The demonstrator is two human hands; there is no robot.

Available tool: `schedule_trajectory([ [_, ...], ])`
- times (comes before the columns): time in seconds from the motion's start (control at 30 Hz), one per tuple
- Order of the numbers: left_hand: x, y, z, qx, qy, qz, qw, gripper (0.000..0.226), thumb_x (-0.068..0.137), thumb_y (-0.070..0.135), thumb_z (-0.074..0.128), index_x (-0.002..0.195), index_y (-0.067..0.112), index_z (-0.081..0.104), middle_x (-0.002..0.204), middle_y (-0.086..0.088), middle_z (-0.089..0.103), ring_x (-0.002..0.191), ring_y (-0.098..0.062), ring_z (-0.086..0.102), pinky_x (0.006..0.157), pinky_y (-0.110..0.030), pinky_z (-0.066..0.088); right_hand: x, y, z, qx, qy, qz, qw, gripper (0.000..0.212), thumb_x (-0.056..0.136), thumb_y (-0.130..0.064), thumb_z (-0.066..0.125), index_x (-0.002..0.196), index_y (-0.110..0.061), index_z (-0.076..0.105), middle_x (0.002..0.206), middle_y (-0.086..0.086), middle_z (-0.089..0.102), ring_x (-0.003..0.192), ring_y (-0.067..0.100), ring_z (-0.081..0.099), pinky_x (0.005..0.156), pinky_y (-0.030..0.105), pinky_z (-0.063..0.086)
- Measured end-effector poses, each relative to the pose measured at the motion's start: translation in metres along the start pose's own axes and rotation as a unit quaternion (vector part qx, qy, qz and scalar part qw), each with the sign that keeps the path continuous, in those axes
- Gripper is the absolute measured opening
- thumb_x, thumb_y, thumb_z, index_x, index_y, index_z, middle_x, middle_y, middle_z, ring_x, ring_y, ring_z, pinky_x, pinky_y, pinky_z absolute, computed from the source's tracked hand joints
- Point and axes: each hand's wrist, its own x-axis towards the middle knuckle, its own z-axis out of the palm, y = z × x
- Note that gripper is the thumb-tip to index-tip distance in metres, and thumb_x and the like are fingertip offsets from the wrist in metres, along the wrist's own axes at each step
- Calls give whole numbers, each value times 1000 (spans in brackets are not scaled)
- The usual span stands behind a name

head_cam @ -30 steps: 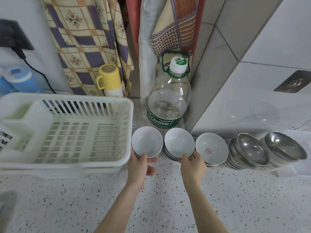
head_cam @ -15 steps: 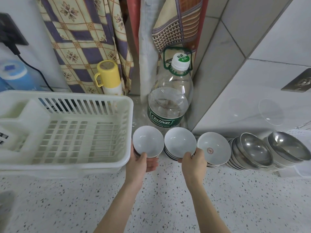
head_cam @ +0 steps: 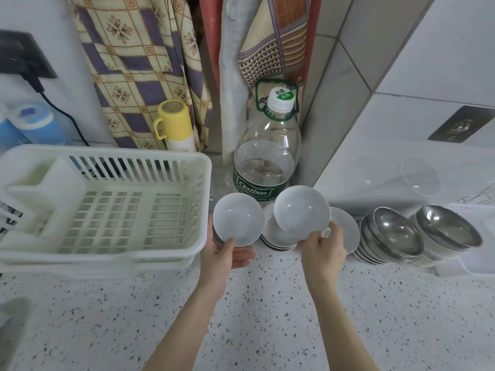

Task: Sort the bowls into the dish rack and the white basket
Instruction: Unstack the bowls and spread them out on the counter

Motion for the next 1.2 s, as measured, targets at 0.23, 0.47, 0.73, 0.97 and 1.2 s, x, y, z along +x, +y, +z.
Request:
schedule_trajectory([
  [0.23,-32,-2,10,7,-40,29,999,70,101,7,50,138,62,27,84,-15,77,72,-35,75,55,-32,59,-25,1,-33,46,-11,-26,999,45,97,-9,36,141,-18,41,74,2,72,60,-16,61,46,15,39],
  [0.47,-75,-18,1,-8,-58,8,998,70,101,9,50,126,70,28,84,-19,77,73,-35,75,55,-31,58,-48,17,-57,57,0,-42,997,37,97,-7,41,132,-16,47,65,2,71,59,-10,62,53,23,39],
  [0.73,-114,-55,-42,-5,-11,-49,999,70,100,7,50,129,67,33,83,-23,76,72,-36,75,54,-30,58,-84,69,-67,12,-79,44,996,40,95,-10,46,135,-15,44,54,-2,70,68,11,68,54,28,45],
  [0.97,-114,-67,-57,4,20,-80,997,70,100,4,49,141,56,28,82,-25,75,69,-35,75,51,-30,56,-98,99,-56,-27,-138,86,986,40,96,-10,45,136,-11,43,56,2,70,60,14,66,48,25,43],
  [1.2,-98,-64,-56,-6,24,-102,995,69,100,2,50,147,48,26,83,-26,75,66,-31,75,49,-29,56,-91,95,-44,-46,-158,76,984,39,99,-11,43,138,-14,40,68,3,72,62,9,65,48,24,41],
])
